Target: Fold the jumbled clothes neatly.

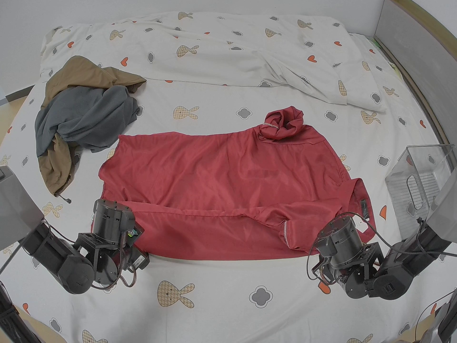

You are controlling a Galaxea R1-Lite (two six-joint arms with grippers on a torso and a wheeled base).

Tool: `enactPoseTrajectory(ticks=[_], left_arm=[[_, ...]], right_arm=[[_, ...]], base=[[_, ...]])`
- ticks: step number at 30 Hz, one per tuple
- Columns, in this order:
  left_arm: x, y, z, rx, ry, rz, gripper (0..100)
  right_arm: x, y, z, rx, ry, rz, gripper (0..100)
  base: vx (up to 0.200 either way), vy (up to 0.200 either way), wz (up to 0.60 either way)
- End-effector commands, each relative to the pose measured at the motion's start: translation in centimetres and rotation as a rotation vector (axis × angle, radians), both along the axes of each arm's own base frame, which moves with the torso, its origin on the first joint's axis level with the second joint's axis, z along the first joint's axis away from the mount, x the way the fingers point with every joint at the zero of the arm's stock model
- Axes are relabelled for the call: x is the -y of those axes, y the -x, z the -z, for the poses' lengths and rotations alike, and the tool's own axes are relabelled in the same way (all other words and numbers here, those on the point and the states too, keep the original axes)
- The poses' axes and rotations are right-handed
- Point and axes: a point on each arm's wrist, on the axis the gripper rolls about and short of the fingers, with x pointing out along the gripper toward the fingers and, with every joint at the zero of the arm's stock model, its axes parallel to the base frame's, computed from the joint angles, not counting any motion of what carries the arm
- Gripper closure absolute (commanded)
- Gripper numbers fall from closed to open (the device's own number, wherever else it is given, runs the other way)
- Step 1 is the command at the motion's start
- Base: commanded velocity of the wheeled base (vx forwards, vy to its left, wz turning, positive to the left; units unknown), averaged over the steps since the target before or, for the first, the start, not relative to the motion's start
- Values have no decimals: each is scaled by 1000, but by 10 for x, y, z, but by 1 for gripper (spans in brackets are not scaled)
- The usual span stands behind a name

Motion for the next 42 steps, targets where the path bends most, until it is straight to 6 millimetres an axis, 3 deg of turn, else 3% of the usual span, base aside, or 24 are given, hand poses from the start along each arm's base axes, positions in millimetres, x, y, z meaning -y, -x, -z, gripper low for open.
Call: enactPoseTrajectory(ticks=[1, 19, 20, 42], left_arm=[[-2, 5, 3, -17, -4, 0, 0], [-2, 8, 5, -5, -1, 4, 0], [-2, 8, 5, -5, -1, 4, 0], [-2, 8, 6, -9, -2, 6, 0]], right_arm=[[0, 0, 1, -2, 2, 0, 100], [-2, 6, 0, 14, 7, -35, 100], [-2, 6, 0, 14, 7, -35, 0], [18, -13, -14, 90, -40, 56, 0]], base=[[0, 0, 0], [0, 0, 0], [0, 0, 0], [0, 0, 0]])
